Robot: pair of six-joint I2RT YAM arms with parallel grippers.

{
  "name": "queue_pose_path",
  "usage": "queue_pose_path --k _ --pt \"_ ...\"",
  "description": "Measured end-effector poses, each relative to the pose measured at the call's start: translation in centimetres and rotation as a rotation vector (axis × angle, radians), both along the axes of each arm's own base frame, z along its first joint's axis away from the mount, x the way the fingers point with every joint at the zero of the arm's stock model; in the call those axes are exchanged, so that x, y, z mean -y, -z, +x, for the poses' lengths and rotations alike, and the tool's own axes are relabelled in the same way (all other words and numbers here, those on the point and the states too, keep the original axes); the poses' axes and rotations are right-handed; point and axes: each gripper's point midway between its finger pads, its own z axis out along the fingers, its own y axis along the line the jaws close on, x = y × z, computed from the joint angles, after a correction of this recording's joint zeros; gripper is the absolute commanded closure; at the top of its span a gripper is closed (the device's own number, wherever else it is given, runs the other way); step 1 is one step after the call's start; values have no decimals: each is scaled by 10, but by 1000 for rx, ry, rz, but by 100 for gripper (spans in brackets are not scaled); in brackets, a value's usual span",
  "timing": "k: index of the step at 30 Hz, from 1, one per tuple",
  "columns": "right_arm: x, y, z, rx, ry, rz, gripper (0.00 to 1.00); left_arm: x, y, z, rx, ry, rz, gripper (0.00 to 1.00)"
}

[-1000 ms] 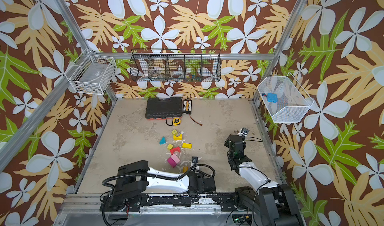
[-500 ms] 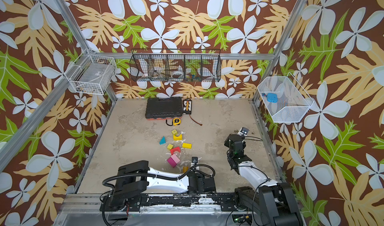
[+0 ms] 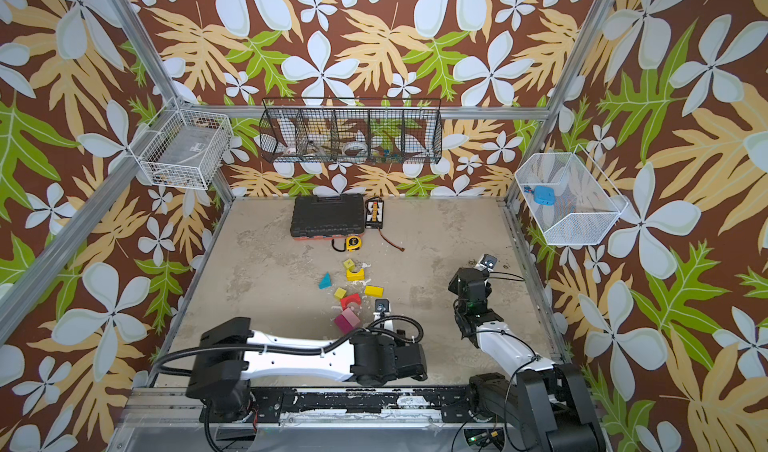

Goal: Build the wood block tower

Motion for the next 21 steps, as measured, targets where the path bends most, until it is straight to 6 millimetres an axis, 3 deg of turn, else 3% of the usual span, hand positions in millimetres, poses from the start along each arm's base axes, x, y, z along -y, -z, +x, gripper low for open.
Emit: queue_pose_path --k 2,4,7,10,13,17,21 --pt "-1 0 0 1 -3 1 52 -23 -25 5 63 -12 -15 35" --pt "-2 -1 0 4 -13 5 52 -52 -35 9 105 -34 -4 26" --pt "-4 -3 -1 13 -25 8 52 -102 -42 22 138 -72 7 21" --pt "-4 -3 -2 18 -31 3 49 -137 -41 37 153 -77 -22 17" --pt "-6 -6 -4 33 -47 9 41 -157 -29 36 147 -25 -42 10" --pt "-9 -18 -14 50 -54 43 35 -168 -39 32 179 7 -148 0" --pt "-41 -25 -37 83 -177 182 27 -179 -44 27 193 11 -215 0"
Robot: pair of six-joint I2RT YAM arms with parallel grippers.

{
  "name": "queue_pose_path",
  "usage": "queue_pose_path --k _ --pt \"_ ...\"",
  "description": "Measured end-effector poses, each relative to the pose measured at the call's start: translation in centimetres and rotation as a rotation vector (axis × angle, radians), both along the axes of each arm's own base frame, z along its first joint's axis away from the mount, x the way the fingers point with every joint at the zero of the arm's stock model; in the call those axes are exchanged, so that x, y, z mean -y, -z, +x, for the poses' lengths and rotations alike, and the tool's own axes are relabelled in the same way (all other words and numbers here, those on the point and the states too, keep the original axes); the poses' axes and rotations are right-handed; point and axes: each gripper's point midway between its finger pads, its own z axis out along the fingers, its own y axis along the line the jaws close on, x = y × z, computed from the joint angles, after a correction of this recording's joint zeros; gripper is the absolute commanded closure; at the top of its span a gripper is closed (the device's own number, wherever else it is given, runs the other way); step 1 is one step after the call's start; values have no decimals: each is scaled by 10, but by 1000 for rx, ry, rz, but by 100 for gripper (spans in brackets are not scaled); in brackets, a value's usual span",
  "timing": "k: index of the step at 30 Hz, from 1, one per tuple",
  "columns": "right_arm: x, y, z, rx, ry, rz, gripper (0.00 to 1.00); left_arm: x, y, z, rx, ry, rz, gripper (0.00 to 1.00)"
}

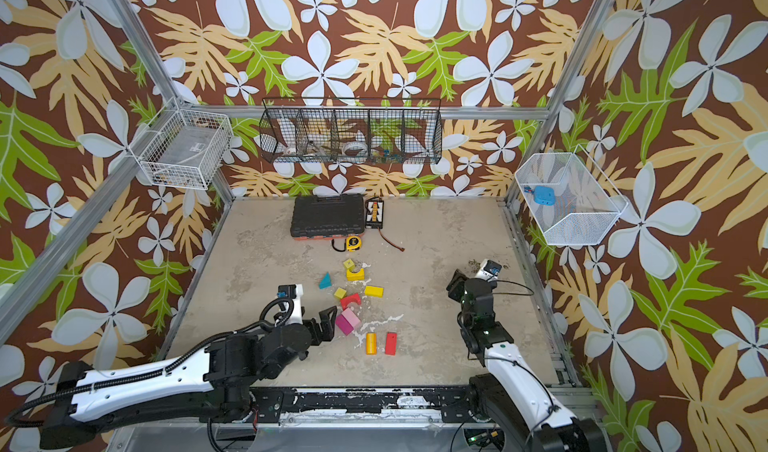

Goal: Build the wood block tower

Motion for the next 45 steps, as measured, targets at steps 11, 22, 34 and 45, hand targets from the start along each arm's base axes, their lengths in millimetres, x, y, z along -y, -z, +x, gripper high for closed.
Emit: queue_pose_path --k 11,22,34,45 --pt "-75 17 -73 -104 -318 297 0 10 -5 -13 -24 104 -109 0" --pt "-86 48 -104 -208 -359 451 0 -14 23 -20 -105 30 -134 0" --pt "-100 62 -115 -303 -460 420 26 10 64 -38 -284 82 -214 16" --pt "-99 66 -120 -336 -461 419 31 51 90 -44 -405 128 -178 41"
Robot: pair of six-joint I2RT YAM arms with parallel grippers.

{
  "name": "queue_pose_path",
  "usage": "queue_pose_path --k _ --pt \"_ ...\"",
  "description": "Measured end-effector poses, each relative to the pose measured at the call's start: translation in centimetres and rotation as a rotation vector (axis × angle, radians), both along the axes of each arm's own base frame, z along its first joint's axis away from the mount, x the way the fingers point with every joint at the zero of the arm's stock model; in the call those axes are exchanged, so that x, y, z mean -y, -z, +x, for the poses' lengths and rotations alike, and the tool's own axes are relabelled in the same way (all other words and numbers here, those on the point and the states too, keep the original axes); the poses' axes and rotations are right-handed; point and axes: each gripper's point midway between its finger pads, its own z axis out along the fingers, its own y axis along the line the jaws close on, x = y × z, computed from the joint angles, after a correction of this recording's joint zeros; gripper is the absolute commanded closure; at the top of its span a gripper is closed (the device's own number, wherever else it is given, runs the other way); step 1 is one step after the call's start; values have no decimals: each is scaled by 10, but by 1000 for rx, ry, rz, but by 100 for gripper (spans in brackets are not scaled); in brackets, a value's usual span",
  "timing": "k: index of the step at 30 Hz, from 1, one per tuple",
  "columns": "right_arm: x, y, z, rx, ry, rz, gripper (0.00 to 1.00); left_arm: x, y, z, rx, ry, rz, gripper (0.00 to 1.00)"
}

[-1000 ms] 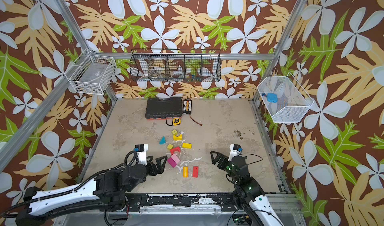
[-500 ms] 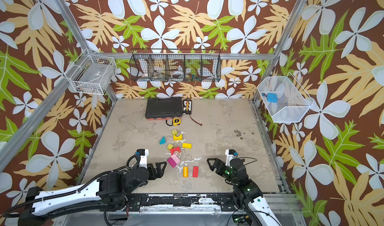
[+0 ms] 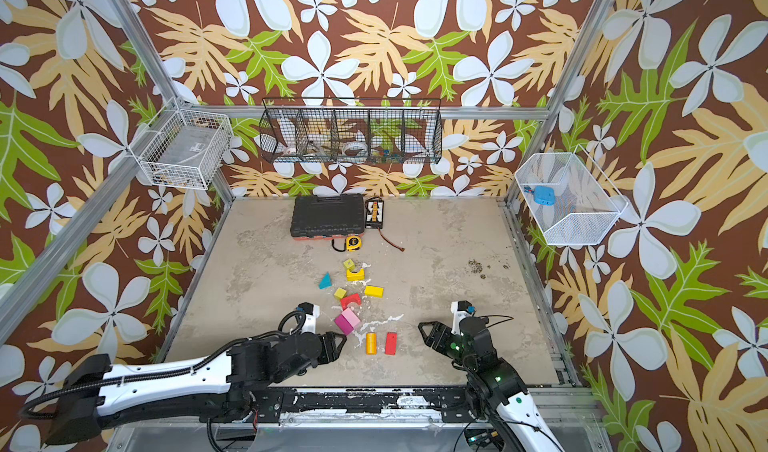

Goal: Build the wood block tower

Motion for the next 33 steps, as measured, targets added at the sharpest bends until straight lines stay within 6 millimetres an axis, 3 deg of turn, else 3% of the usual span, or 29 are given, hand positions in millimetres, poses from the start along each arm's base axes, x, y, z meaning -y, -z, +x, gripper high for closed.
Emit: queue_pose_path --k 12,23,33 --pt "-13 2 -2 0 -63 30 36 27 21 -4 -55 54 7 44" --pt "-43 13 -21 -36 -202 -4 38 35 35 -6 -82 72 21 46" --pt "-55 21 -19 -48 -214 -54 45 42 42 -4 -88 75 36 51"
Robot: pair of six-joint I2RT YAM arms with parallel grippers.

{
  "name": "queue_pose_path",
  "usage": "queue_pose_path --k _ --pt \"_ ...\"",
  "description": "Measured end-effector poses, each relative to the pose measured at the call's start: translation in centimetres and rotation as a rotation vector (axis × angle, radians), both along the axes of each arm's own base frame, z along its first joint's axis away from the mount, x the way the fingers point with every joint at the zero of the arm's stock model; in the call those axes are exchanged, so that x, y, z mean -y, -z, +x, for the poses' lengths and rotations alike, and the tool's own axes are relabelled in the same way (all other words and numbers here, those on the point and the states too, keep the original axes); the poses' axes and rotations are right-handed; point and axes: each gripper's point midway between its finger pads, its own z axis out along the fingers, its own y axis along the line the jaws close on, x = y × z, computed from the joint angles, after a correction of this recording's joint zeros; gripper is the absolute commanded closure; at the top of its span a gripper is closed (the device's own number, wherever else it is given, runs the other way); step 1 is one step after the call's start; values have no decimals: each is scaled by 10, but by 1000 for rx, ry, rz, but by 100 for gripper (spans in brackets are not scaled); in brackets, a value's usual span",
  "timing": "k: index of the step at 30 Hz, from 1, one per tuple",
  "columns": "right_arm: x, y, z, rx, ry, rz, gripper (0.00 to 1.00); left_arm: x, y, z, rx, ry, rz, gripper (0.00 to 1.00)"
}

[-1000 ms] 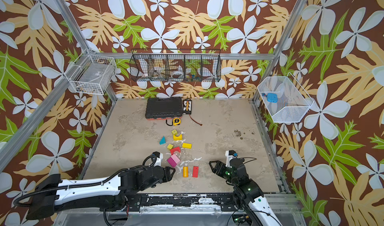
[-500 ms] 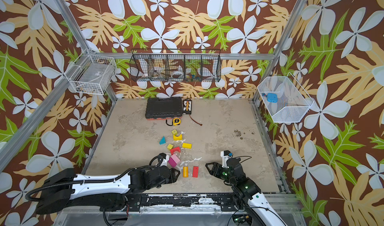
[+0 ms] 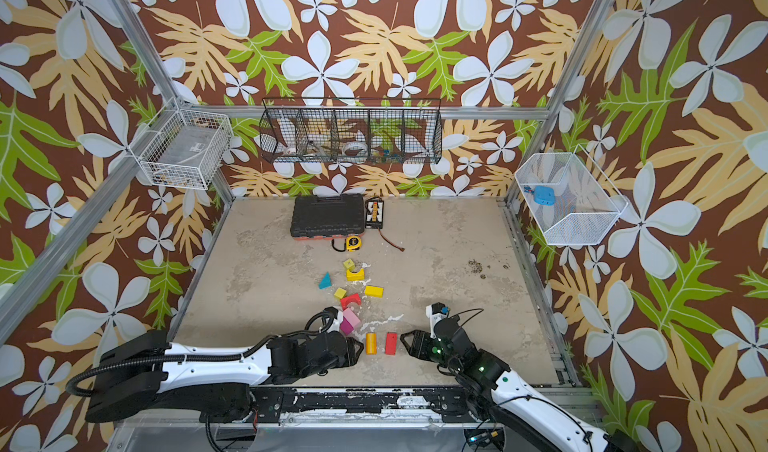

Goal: Build the wood block tower

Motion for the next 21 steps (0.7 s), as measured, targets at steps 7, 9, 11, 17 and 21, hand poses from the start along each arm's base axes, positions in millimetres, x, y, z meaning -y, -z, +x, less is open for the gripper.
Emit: queue_pose_path --k 7,9,11,17,21 --pt "-12 3 -3 -2 -37 -11 46 9 13 0 -23 17 23 55" --pt "-14 2 -3 2 -42 -14 48 12 15 0 -30 23 24 56" --pt "-16 2 -2 0 -45 -17 48 16 17 0 -36 29 24 56" --pt "-18 7 1 -4 -39 -30 51 17 23 1 -47 27 34 56" --pt "-19 13 0 -20 -45 -49 52 19 25 2 -50 30 33 57"
